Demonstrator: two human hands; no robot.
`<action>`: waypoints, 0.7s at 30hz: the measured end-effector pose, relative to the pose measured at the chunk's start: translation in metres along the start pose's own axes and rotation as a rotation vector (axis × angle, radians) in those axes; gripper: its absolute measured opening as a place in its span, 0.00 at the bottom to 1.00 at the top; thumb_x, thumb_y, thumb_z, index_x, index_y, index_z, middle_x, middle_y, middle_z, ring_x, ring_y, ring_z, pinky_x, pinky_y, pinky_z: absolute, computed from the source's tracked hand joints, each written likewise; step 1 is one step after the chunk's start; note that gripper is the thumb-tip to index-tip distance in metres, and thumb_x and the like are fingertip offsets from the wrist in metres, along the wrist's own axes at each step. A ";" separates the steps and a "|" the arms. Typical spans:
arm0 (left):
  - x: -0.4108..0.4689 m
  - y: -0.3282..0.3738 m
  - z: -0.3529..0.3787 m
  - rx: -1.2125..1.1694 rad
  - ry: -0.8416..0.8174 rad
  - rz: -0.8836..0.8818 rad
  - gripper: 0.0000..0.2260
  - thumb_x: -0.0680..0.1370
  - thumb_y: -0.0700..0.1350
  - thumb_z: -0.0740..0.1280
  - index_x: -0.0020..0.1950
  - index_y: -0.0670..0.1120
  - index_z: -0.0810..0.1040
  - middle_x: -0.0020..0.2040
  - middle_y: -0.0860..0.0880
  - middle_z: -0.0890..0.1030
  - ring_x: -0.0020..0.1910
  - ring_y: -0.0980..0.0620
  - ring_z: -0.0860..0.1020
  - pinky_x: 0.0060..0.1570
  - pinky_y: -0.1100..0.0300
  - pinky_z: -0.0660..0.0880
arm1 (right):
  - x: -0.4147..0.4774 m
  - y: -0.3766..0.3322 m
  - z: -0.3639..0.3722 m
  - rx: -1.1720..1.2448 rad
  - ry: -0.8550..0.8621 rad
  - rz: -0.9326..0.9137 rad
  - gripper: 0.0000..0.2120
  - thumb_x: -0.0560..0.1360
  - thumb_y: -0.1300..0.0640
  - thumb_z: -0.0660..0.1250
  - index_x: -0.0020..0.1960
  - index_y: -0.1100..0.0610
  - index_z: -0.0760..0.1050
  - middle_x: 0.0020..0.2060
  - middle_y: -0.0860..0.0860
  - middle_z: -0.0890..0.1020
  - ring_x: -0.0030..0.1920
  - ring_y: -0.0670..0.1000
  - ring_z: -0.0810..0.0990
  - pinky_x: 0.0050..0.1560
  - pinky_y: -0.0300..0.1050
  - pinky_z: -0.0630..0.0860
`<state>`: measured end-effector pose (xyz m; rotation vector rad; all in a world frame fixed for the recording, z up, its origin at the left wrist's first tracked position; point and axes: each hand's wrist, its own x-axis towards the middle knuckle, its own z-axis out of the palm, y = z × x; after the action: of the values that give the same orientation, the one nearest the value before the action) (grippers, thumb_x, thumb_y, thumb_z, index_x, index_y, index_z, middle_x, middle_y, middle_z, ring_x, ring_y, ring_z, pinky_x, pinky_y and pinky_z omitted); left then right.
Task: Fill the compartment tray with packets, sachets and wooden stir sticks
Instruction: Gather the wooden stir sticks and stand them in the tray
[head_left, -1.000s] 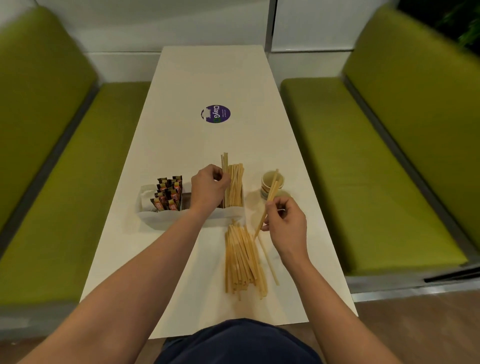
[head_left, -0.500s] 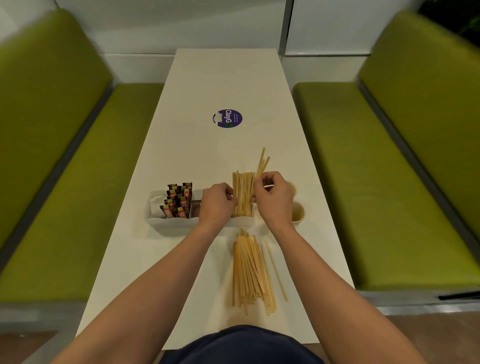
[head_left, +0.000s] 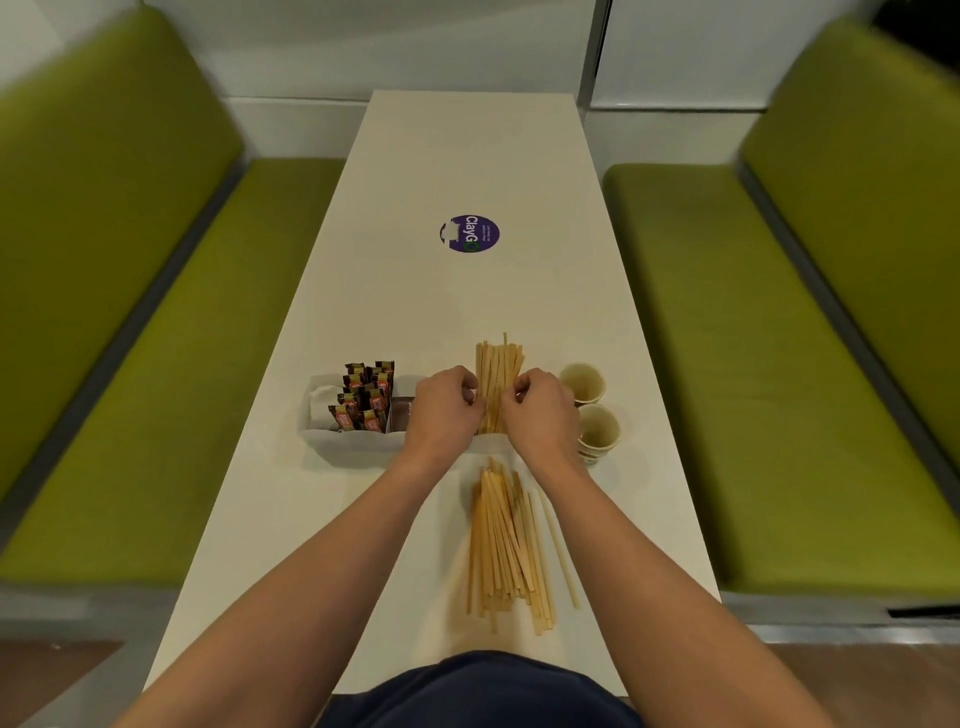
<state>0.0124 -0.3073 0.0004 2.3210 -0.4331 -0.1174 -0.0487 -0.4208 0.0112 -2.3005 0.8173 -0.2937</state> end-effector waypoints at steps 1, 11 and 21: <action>0.000 0.000 0.000 -0.001 0.001 0.004 0.08 0.77 0.41 0.72 0.56 0.43 0.81 0.39 0.52 0.79 0.42 0.51 0.80 0.47 0.55 0.80 | 0.000 0.001 0.001 -0.024 -0.008 -0.003 0.06 0.79 0.56 0.64 0.51 0.57 0.79 0.46 0.51 0.81 0.44 0.53 0.80 0.43 0.50 0.78; -0.010 0.007 -0.007 0.022 0.008 0.074 0.14 0.78 0.40 0.70 0.63 0.42 0.79 0.51 0.48 0.80 0.45 0.53 0.78 0.51 0.56 0.79 | -0.008 0.004 -0.007 -0.134 -0.046 -0.099 0.12 0.82 0.52 0.63 0.58 0.58 0.79 0.54 0.53 0.80 0.52 0.55 0.80 0.52 0.53 0.78; -0.080 -0.002 -0.020 -0.048 0.020 0.148 0.11 0.78 0.43 0.71 0.60 0.46 0.80 0.51 0.56 0.76 0.45 0.62 0.76 0.45 0.69 0.76 | -0.077 0.040 -0.037 0.005 -0.124 -0.081 0.11 0.78 0.51 0.68 0.59 0.50 0.82 0.51 0.45 0.83 0.49 0.45 0.81 0.53 0.47 0.80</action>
<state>-0.0582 -0.2644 0.0096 2.2325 -0.5834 -0.0329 -0.1424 -0.4147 0.0135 -2.3250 0.6620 -0.1863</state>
